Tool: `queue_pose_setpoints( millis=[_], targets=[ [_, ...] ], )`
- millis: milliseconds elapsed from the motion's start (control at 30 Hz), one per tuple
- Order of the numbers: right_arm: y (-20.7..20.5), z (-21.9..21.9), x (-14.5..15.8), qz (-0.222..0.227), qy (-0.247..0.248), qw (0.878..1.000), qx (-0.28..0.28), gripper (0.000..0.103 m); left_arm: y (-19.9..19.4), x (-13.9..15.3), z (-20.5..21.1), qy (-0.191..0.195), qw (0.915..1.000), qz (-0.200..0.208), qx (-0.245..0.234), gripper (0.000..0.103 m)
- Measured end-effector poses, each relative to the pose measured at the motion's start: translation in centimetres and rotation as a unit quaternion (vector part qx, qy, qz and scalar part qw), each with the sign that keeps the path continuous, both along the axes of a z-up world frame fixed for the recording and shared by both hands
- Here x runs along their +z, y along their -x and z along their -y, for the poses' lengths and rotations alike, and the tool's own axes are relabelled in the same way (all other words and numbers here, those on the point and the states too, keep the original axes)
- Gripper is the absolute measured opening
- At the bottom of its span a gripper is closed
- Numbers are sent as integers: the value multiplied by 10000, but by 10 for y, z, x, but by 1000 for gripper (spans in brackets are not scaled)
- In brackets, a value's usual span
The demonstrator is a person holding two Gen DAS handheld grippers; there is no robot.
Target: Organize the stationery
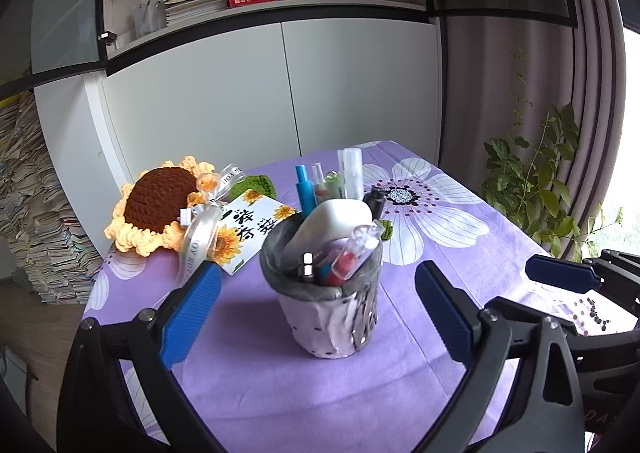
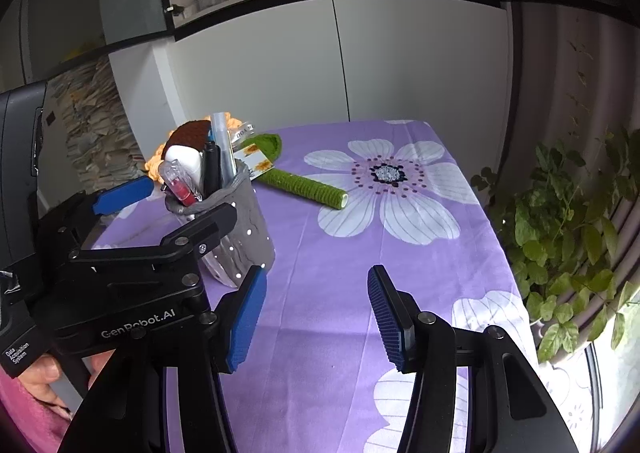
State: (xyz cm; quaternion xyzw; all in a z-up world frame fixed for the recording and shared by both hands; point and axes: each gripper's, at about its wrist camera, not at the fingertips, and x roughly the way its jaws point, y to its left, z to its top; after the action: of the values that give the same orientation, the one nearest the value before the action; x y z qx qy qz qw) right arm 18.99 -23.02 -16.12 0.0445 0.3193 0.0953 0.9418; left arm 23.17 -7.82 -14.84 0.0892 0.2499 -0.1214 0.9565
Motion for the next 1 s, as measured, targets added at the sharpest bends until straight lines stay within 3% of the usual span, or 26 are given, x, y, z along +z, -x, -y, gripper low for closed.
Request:
queue_pose_setpoints(
  millis=[167,333,433,500,700,1000],
  targets=[
    [11,-5,12,128,111,9999,-11,54,23,18,-10,-63,9996,201,184,99],
    [27,-14,30,345,208,9992,8,54,60,47,-20,-368,9946,847,480,102],
    [40,-21,45,527,328,9981,-26,54,78,59,-28,-459,9917,1019,638,102],
    [50,-26,54,649,412,9970,-52,67,90,67,-36,-418,9905,1098,718,102],
    [93,-40,88,1235,726,9894,-221,84,126,85,-57,-49,9898,1149,844,102],
    [160,-56,126,1942,900,9761,-378,88,180,105,-60,-162,9851,1450,917,102]
  ],
)
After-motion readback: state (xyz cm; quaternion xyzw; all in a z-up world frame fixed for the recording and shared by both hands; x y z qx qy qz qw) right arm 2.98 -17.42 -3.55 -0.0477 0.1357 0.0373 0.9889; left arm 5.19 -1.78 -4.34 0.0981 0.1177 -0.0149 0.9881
